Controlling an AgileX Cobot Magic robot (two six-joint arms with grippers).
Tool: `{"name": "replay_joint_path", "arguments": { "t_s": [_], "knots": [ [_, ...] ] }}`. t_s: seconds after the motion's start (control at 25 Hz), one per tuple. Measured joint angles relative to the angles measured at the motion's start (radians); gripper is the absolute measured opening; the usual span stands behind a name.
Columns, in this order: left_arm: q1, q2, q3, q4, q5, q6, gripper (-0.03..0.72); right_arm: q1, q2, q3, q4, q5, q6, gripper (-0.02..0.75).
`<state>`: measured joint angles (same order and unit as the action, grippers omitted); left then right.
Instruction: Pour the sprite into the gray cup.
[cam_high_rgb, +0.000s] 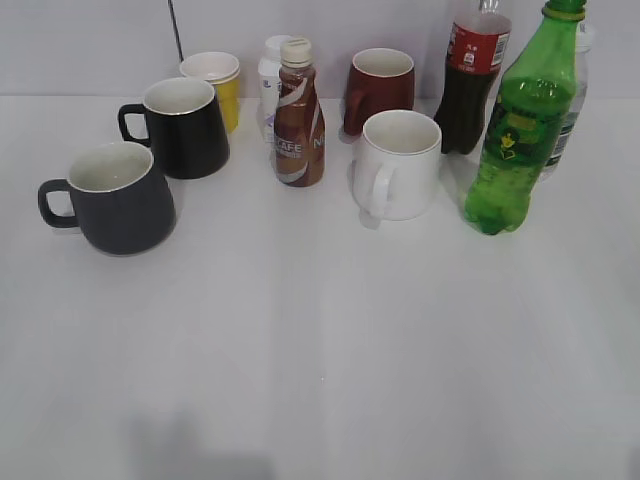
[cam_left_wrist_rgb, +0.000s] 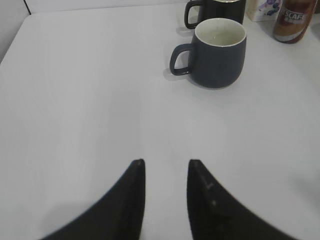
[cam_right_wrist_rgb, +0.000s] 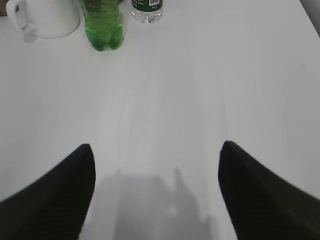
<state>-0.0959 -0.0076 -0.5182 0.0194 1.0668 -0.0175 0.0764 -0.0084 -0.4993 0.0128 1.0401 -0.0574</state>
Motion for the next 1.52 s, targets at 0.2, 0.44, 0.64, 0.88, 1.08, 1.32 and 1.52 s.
{"name": "replay_joint_path", "arguments": {
  "t_s": [0.2, 0.44, 0.64, 0.88, 1.08, 1.32, 1.52],
  "knots": [
    [0.0, 0.0, 0.0, 0.0, 0.0, 0.0, 0.225, 0.0, 0.0, 0.0, 0.0, 0.0, 0.0, 0.574],
    [0.0, 0.0, -0.012, -0.009, -0.031, 0.0, 0.225, 0.0, 0.0, 0.0, 0.0, 0.0, 0.0, 0.574],
    [0.0, 0.068, 0.0, -0.003, -0.52, 0.0, 0.225, 0.0, 0.0, 0.0, 0.0, 0.0, 0.0, 0.574],
    [0.0, 0.257, 0.042, 0.001, -1.022, 0.0, 0.225, 0.0, 0.0, 0.0, 0.0, 0.0, 0.0, 0.574],
    [0.0, 0.411, 0.042, 0.008, -1.191, 0.0, 0.225, 0.0, 0.0, 0.0, 0.0, 0.0, 0.0, 0.574],
    [0.0, 0.671, 0.065, 0.084, -1.319, 0.0, 0.225, 0.0, 0.0, 0.0, 0.0, 0.0, 0.0, 0.574],
    [0.0, 1.053, 0.085, 0.128, -1.519, 0.0, 0.228, 0.0, 0.0, 0.0, 0.0, 0.0, 0.0, 0.574]
  ]
}}
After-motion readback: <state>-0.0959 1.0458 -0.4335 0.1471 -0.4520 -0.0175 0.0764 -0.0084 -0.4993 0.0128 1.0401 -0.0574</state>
